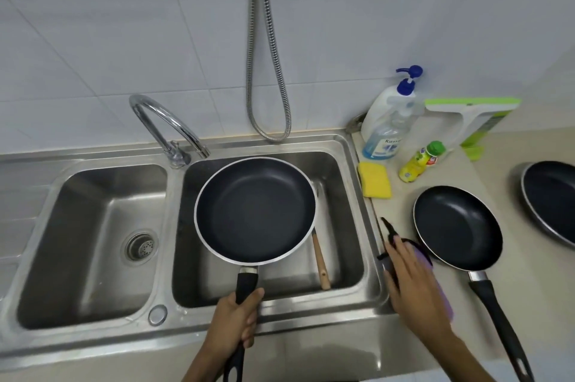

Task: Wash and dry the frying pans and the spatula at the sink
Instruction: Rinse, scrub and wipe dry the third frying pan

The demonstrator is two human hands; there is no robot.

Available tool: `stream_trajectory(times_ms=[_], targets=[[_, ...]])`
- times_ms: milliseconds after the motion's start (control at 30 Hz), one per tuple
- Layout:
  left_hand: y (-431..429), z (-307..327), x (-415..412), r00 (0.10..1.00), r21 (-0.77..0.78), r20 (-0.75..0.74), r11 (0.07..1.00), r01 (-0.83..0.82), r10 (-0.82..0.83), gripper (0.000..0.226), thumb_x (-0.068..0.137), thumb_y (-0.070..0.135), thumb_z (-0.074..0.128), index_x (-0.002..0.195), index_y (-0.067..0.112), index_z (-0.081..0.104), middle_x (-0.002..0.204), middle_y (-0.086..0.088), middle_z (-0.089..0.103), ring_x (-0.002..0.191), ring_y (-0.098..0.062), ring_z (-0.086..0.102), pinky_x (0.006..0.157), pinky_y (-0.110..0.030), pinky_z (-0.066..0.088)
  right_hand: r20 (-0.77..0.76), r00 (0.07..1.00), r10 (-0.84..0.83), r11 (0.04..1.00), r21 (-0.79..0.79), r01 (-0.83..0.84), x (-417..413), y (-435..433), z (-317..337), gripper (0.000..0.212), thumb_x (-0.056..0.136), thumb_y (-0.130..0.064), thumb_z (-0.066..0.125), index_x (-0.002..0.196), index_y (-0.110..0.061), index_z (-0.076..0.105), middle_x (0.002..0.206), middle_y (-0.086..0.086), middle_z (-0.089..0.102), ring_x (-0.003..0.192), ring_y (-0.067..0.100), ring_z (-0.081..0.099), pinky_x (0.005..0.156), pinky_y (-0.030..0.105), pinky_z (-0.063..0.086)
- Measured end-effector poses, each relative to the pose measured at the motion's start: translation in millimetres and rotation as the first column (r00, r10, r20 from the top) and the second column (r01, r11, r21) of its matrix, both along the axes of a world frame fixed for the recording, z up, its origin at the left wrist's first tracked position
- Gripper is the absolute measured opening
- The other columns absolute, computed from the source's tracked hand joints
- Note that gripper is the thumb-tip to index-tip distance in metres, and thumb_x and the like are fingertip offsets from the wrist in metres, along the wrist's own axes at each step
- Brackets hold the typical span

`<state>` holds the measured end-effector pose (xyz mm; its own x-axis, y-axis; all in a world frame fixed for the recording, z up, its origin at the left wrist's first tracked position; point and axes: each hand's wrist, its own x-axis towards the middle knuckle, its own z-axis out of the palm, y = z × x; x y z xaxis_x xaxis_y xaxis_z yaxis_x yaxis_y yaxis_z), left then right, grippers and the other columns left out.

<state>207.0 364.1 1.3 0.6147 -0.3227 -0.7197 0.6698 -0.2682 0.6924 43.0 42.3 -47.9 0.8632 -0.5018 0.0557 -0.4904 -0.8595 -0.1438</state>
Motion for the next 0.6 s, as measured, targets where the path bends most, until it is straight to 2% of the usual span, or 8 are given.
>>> stream_trajectory(times_ms=[67, 133, 200, 233, 300, 400, 500, 600], targets=[[-1.1, 0.6, -1.1, 1.0, 0.001, 0.0, 1.0, 0.009, -0.009, 0.048, 0.096, 0.019, 0.067, 0.057, 0.014, 0.04, 0.046, -0.004, 0.029, 0.034, -0.012, 0.028, 0.037, -0.018, 0.026, -0.122, 0.985, -0.125, 0.992, 0.02, 0.128, -43.6, 16.3, -10.4, 0.058, 0.098, -0.036, 0.042, 0.153, -0.018, 0.035, 0.162, 0.014, 0.03, 0.149, 0.033, 0.03, 0.113, 0.057, 0.028], [0.3, 2.3, -2.6, 1.0, -0.003, 0.005, 1.0, 0.022, -0.022, 0.045, 0.097, 0.017, 0.066, 0.059, 0.013, 0.041, 0.045, -0.004, 0.03, 0.033, -0.013, 0.028, 0.037, -0.019, 0.026, -0.239, 0.922, -0.306, 0.935, 0.105, 0.337, -64.8, 22.9, -21.1, 0.054, 0.101, -0.052, 0.034, 0.153, -0.037, 0.029, 0.164, 0.009, 0.022, 0.151, 0.033, 0.018, 0.116, 0.061, 0.022], [3.1, 4.4, -4.1, 0.999, 0.004, 0.001, 0.999, 0.037, -0.037, 0.044, 0.097, 0.018, 0.065, 0.062, 0.013, 0.04, 0.045, -0.004, 0.031, 0.034, -0.013, 0.027, 0.038, -0.019, 0.025, -0.227, 0.893, -0.389, 0.869, 0.233, 0.437, -59.1, 25.0, -20.0, 0.044, 0.1, -0.055, 0.038, 0.142, -0.046, 0.041, 0.152, 0.01, 0.038, 0.137, 0.034, 0.034, 0.108, 0.058, 0.038], [4.2, 4.8, -4.9, 0.999, 0.009, -0.001, 0.999, 0.046, -0.046, 0.043, 0.097, 0.018, 0.065, 0.063, 0.013, 0.04, 0.045, -0.004, 0.031, 0.034, -0.013, 0.027, 0.038, -0.019, 0.026, -0.158, 0.908, -0.389, 0.861, 0.287, 0.419, -51.4, 27.3, -14.4, 0.035, 0.099, -0.045, 0.049, 0.134, -0.046, 0.047, 0.142, 0.013, 0.047, 0.124, 0.037, 0.044, 0.099, 0.054, 0.045], [7.8, 5.9, -4.7, 0.998, 0.021, 0.007, 0.998, 0.065, -0.065, 0.04, 0.097, 0.018, 0.066, 0.067, 0.012, 0.04, 0.046, -0.005, 0.032, 0.034, -0.013, 0.028, 0.038, -0.019, 0.027, 0.078, 0.955, -0.286, 0.924, 0.286, 0.253, -28.3, 42.1, 7.0, 0.032, 0.093, -0.023, 0.058, 0.121, -0.038, 0.054, 0.122, 0.015, 0.056, 0.101, 0.04, 0.054, 0.086, 0.049, 0.051], [13.1, 9.0, -4.3, 0.996, 0.031, 0.026, 0.996, 0.084, -0.084, 0.035, 0.096, 0.017, 0.067, 0.073, 0.009, 0.042, 0.047, -0.006, 0.033, 0.034, -0.014, 0.029, 0.037, -0.02, 0.029, 0.311, 0.941, -0.135, 0.945, 0.325, 0.028, 23.1, 71.5, 68.3, 0.026, 0.096, -0.021, 0.057, 0.119, -0.029, 0.066, 0.118, 0.001, 0.056, 0.102, 0.024, 0.059, 0.088, 0.035, 0.05], [16.9, 18.6, -6.6, 0.994, 0.054, 0.046, 0.994, 0.094, -0.097, 0.029, 0.096, 0.017, 0.066, 0.078, 0.007, 0.046, 0.047, -0.009, 0.035, 0.033, -0.015, 0.031, 0.037, -0.021, 0.028, 0.256, 0.948, 0.191, 0.928, 0.267, -0.259, 85.7, 113.0, 106.5, 0.035, 0.1, -0.035, 0.049, 0.133, -0.036, 0.059, 0.124, -0.008, 0.06, 0.102, 0.012, 0.06, 0.086, 0.024, 0.051], [17.1, 30.0, -10.1, 0.986, 0.108, 0.079, 0.985, 0.136, -0.144, 0.028, 0.092, 0.022, 0.069, 0.08, 0.001, 0.056, 0.049, -0.015, 0.043, 0.033, -0.018, 0.039, 0.037, -0.021, 0.029, 0.068, 0.822, 0.565, 0.795, 0.222, -0.565, 160.1, 169.4, 90.2, 0.052, 0.102, -0.038, 0.04, 0.153, -0.032, 0.034, 0.145, 0.001, 0.053, 0.125, 0.027, 0.056, 0.098, 0.043, 0.051]])
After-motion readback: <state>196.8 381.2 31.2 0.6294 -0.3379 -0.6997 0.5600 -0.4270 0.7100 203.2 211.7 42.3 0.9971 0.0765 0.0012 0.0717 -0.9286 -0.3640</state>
